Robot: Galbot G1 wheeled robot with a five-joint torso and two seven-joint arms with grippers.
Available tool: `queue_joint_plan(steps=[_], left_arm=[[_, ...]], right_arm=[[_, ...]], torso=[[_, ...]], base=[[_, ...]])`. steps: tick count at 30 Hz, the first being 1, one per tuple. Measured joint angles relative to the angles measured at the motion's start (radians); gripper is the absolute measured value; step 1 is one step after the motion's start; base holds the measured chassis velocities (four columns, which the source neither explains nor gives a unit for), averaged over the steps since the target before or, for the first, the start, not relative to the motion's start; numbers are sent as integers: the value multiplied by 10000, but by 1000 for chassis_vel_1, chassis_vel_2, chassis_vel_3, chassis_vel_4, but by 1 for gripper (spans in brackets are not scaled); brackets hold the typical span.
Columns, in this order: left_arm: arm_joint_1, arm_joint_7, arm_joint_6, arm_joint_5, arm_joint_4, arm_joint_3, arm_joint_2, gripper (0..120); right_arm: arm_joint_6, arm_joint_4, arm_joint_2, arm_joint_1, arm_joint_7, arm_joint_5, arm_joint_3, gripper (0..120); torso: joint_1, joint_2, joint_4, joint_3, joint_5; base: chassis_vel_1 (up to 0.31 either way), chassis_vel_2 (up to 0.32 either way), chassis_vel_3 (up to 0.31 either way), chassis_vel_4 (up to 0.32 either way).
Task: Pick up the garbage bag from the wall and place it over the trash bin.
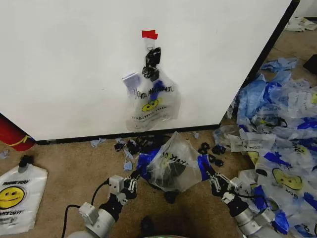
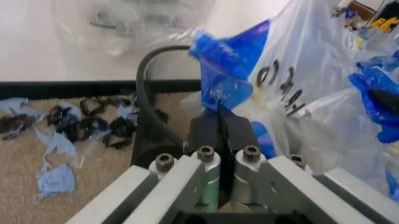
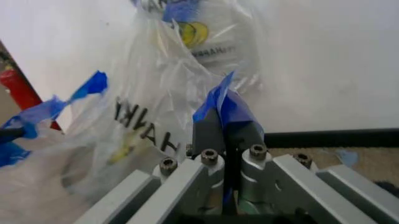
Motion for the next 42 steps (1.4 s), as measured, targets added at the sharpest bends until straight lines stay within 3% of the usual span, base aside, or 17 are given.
queue_joint_plan(steps=[16, 42], left_arm=[[-572, -62, -293, 360, 1121, 868, -644, 0], [-952, -523, -623, 797, 2416, 1209, -1424, 0]], right_arm=[[287, -1531, 818, 802, -66, -109, -305, 0], [437, -2547, 1439, 1727, -525, -510, -620, 0]], torso=[[1, 0, 0, 1, 0], [1, 0, 1, 1, 0]], base=[[0, 0, 0, 0], [0, 0, 0, 0]])
